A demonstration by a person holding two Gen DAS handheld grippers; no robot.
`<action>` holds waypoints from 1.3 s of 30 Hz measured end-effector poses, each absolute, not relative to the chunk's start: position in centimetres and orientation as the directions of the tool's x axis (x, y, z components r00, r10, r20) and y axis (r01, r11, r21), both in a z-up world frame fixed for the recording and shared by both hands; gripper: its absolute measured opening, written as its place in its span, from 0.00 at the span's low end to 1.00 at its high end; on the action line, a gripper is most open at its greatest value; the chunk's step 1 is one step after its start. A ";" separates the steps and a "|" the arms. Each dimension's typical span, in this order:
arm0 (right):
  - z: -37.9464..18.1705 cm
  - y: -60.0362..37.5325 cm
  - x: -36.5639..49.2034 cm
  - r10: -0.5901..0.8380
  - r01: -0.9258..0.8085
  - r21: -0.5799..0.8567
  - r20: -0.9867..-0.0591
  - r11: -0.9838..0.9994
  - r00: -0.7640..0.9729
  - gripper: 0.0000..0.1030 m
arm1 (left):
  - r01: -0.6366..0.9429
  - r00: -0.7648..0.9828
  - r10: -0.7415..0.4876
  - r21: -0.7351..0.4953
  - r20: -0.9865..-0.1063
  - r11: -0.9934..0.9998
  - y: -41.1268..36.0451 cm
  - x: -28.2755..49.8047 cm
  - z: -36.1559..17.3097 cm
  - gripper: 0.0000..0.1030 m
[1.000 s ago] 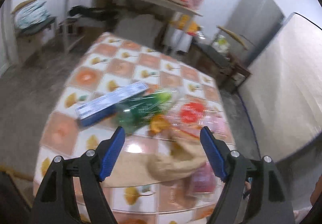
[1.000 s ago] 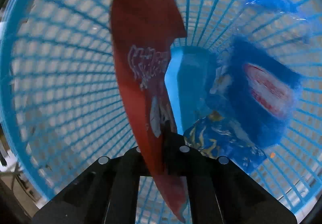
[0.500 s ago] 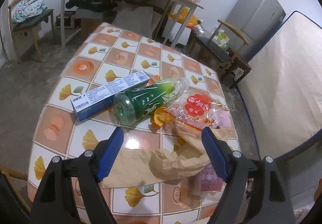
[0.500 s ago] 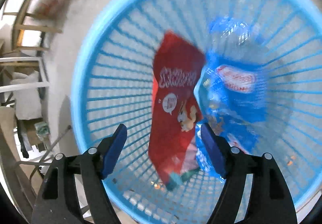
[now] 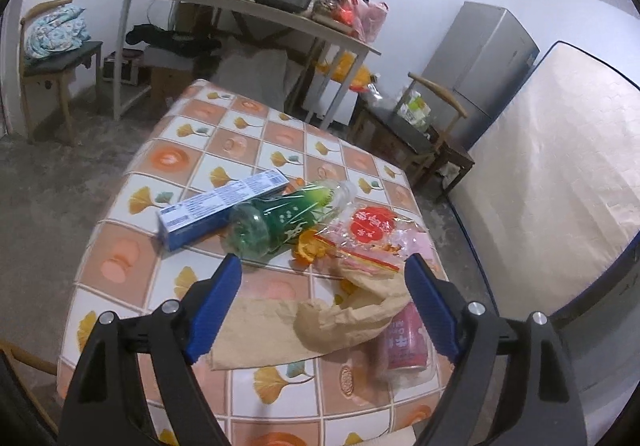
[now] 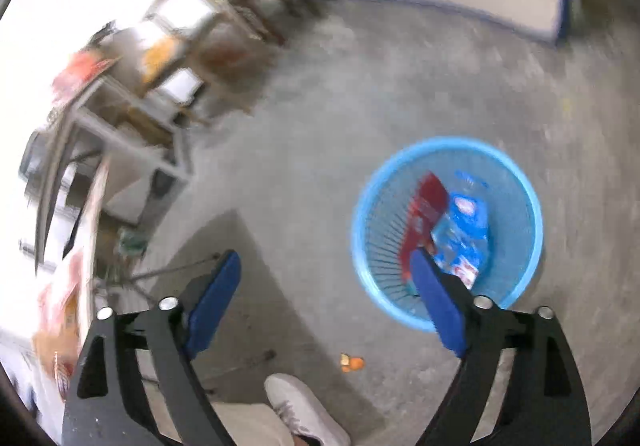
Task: Collect trash
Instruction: 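Move both open tools back over the table, then grasp the crumpled beige paper with the left tool and lift it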
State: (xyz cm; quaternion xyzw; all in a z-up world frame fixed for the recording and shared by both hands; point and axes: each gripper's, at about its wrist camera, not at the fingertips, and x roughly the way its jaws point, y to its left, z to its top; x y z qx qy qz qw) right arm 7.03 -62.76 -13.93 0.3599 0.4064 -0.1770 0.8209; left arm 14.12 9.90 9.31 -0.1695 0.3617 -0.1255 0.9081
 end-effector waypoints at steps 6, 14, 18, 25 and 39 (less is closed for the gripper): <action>-3.2 -49.9 9.2 -0.105 0.402 0.227 -0.748 0.887 0.655 0.92 | 0.080 0.711 -0.294 -0.343 -0.638 0.936 11.3 12.6 7.7 0.83; 2.1 -32.7 15.2 -0.214 0.121 -0.183 -0.676 0.976 0.705 0.92 | 0.047 0.706 -0.241 -0.296 -0.665 0.954 13.6 11.9 4.0 0.95; 4.6 -26.6 16.0 -0.087 -0.038 -0.195 -0.593 0.980 0.801 0.92 | 0.080 0.718 -0.278 -0.321 -0.638 0.944 14.4 11.0 3.2 0.95; 7.4 -21.1 21.0 0.214 -0.275 -0.015 -0.588 0.961 0.780 0.92 | 0.137 0.755 -0.341 -0.375 -0.559 0.917 15.2 9.8 2.6 0.95; 7.2 -16.2 21.7 0.407 -0.363 0.206 -0.628 0.909 0.663 0.90 | 0.501 0.625 -0.445 -0.109 -0.641 0.859 6.2 14.1 -1.3 0.95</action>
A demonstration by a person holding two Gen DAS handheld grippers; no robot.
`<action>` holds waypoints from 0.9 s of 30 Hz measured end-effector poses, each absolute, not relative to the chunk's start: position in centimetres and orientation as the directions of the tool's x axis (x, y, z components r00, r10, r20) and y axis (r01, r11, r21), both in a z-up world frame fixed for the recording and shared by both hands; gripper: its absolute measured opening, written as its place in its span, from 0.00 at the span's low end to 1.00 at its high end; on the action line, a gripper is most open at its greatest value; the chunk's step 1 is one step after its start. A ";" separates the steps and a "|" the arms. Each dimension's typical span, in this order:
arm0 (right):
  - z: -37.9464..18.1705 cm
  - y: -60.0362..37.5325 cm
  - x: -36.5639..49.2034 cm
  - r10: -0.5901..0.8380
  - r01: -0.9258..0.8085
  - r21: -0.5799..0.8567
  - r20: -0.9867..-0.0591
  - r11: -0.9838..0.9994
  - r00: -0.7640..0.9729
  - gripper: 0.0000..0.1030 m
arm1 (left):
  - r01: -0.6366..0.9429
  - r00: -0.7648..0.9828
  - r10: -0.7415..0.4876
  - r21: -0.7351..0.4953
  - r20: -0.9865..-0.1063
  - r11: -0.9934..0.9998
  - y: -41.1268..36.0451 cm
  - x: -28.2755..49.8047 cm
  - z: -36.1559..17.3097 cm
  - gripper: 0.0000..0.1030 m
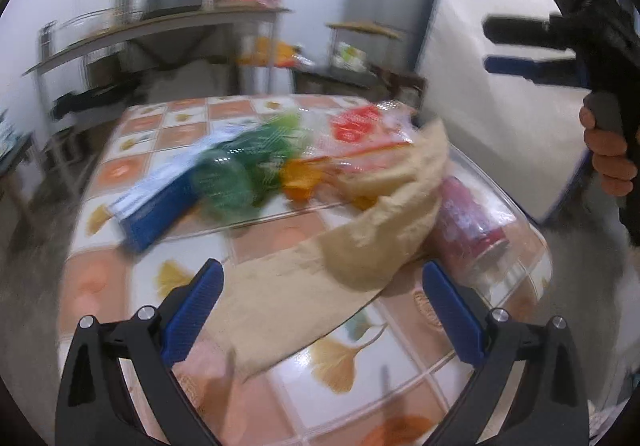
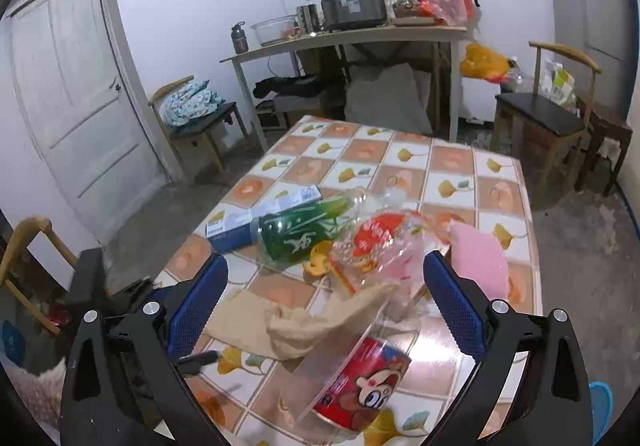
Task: Collect trash
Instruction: 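Grasp the crumpled beige paper with the left tool and lift it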
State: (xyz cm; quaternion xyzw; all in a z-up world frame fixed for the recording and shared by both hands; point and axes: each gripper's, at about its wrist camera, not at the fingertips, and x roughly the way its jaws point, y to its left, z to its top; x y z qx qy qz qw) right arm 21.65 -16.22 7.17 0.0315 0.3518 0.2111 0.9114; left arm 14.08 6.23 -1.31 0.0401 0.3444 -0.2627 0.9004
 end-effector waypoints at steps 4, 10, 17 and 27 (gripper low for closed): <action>6.5 -17.1 21.0 0.409 -0.340 0.235 -0.632 0.911 0.658 0.89 | 0.598 0.540 -0.535 -0.152 -0.650 0.787 4.1 16.4 -1.6 0.95; 5.6 -19.0 20.5 0.416 -0.294 0.293 -0.632 0.910 0.654 0.87 | 0.690 0.454 -0.534 -0.098 -0.714 0.717 0.9 18.8 -2.6 0.77; 5.3 -20.3 19.5 0.432 -0.279 0.335 -0.611 0.900 0.663 0.81 | 0.701 0.388 -0.504 -0.108 -0.772 0.705 -0.1 19.7 -3.0 0.17; 5.9 -22.0 17.9 0.464 -0.269 0.398 -0.555 0.877 0.691 0.73 | 0.518 0.495 -0.714 -0.492 -0.495 0.700 7.6 18.9 2.2 0.01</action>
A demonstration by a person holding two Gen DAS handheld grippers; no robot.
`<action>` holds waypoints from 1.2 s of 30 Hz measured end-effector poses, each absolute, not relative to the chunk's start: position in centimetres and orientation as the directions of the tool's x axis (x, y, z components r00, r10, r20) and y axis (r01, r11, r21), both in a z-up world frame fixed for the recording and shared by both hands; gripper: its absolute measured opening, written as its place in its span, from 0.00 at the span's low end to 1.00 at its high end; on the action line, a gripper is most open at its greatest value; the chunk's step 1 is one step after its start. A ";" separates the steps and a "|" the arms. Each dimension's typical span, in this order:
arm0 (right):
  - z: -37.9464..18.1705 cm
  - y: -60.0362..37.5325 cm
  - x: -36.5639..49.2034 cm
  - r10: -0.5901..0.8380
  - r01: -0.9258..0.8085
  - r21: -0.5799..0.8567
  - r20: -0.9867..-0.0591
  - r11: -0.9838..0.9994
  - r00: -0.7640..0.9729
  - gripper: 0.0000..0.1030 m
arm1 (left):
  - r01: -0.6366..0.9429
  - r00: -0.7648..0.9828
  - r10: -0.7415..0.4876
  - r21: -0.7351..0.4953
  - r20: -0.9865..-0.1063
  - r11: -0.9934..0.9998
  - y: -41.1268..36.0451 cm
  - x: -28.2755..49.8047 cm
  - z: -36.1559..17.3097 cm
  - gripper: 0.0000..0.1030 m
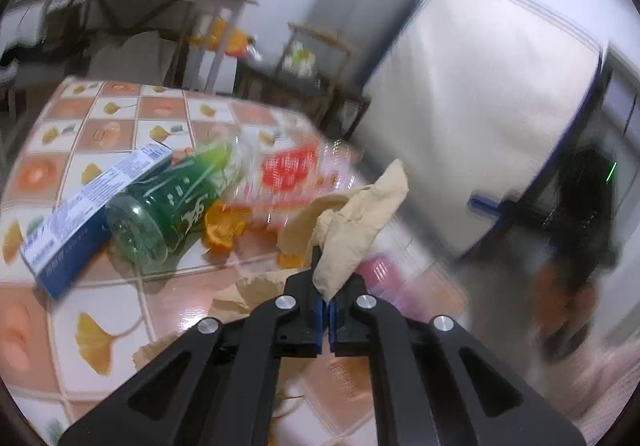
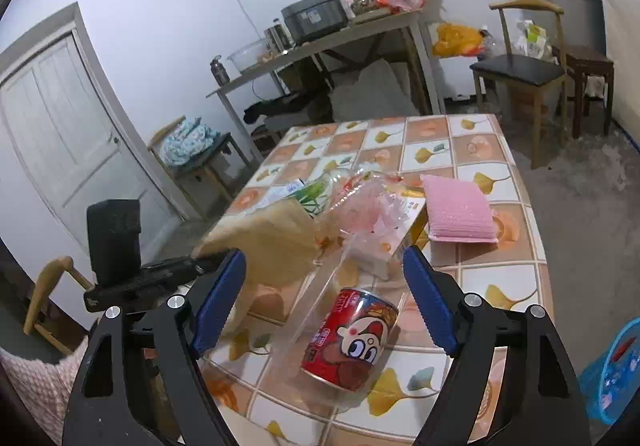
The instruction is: Collect trash
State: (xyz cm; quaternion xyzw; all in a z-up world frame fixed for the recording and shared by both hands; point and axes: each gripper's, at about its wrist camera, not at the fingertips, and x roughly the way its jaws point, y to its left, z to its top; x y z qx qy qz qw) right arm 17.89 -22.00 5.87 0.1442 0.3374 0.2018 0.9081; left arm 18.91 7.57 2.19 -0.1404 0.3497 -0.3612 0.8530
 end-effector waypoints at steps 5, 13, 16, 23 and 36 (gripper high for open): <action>6.0 -21.6 17.0 0.496 -0.292 0.425 -0.526 0.857 0.691 0.68 | 0.429 0.608 -0.776 -0.753 -0.169 0.500 12.5 18.0 2.8 0.01; 6.0 -19.8 16.5 0.534 -0.331 0.436 -0.515 0.837 0.671 0.59 | 0.189 0.735 -0.632 -0.822 -0.244 0.537 16.5 14.9 -2.6 0.01; 5.9 -18.4 16.1 0.541 -0.360 0.412 -0.529 0.837 0.654 0.52 | 0.213 0.730 -0.590 -0.706 -0.345 0.675 15.5 12.8 -2.4 0.01; 4.7 -12.8 15.6 0.586 -0.470 0.360 -0.589 0.806 0.556 0.33 | 0.374 0.697 -0.479 -0.299 -0.534 0.878 10.6 8.4 -1.1 0.01; 0.8 -5.5 18.0 0.619 -0.551 0.405 -0.732 0.730 0.283 0.32 | 0.624 0.648 -0.363 0.194 -0.669 0.757 4.5 4.6 -5.2 0.02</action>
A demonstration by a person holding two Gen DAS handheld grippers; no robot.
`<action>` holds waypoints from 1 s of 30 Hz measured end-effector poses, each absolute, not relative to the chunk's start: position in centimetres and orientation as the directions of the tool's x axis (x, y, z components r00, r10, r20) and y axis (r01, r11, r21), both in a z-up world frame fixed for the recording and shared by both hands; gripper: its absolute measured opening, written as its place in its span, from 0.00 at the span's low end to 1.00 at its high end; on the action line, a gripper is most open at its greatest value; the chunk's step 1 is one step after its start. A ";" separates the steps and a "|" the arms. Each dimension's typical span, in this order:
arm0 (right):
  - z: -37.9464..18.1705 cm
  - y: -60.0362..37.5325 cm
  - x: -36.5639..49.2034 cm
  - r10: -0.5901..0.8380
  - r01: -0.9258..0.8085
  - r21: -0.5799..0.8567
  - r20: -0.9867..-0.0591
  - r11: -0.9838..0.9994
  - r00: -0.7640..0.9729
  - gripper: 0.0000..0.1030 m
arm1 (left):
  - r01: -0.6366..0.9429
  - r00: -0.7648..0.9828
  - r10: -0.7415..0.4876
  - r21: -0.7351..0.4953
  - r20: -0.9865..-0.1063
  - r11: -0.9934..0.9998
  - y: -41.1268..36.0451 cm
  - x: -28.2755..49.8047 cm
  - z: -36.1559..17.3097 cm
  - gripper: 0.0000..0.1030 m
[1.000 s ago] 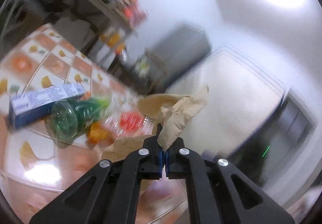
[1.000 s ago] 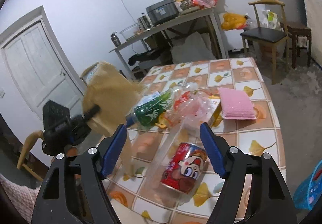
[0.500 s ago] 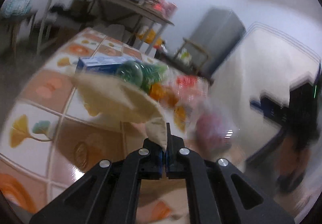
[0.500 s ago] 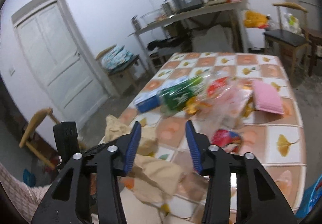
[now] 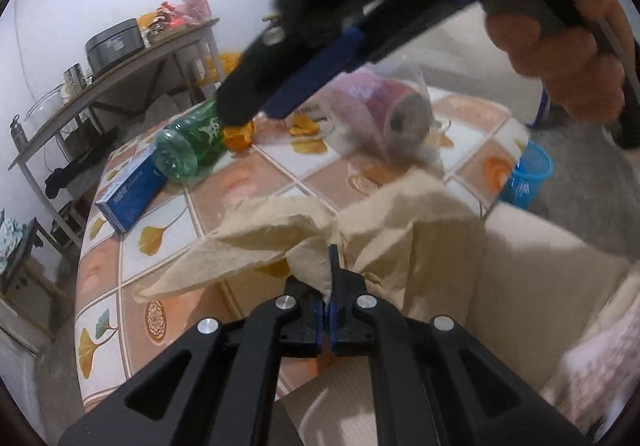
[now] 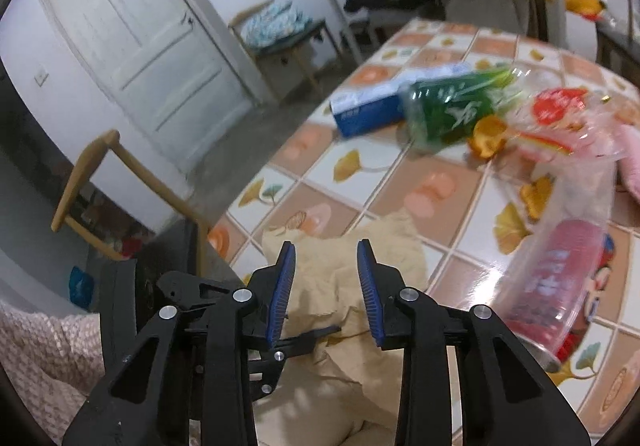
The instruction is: Collect trash
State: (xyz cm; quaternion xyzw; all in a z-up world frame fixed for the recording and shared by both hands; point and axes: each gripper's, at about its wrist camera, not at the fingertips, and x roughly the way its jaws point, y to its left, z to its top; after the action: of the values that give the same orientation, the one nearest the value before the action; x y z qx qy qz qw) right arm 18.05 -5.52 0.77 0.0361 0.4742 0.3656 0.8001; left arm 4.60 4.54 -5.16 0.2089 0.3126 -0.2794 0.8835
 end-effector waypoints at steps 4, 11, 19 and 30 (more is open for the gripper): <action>-0.8 -4.3 18.8 0.572 -0.558 0.387 -0.796 0.734 0.201 0.44 | 0.620 0.643 -0.358 0.187 -0.677 0.762 4.9 4.6 -5.6 0.02; -3.7 -1.2 20.1 0.419 -0.590 0.293 -0.904 0.752 0.086 0.46 | 0.602 0.649 -0.355 0.170 -0.672 0.780 5.4 4.5 -5.8 0.03; -5.9 0.9 21.6 0.283 -0.638 0.202 -0.959 0.743 0.025 0.27 | 0.567 0.644 -0.367 0.097 -0.671 0.818 6.5 4.9 -5.4 0.08; -3.1 0.1 23.7 0.340 -0.586 0.181 -0.925 0.790 0.172 0.00 | 0.438 0.683 -0.373 -0.056 -0.628 0.897 10.7 4.3 -3.0 0.34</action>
State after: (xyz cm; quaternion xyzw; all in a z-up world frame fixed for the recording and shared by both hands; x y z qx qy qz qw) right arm 23.71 0.09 -3.12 -0.1086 0.5662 0.3054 0.7579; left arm 4.27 10.65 -3.02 0.0494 0.3310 -0.2214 0.9159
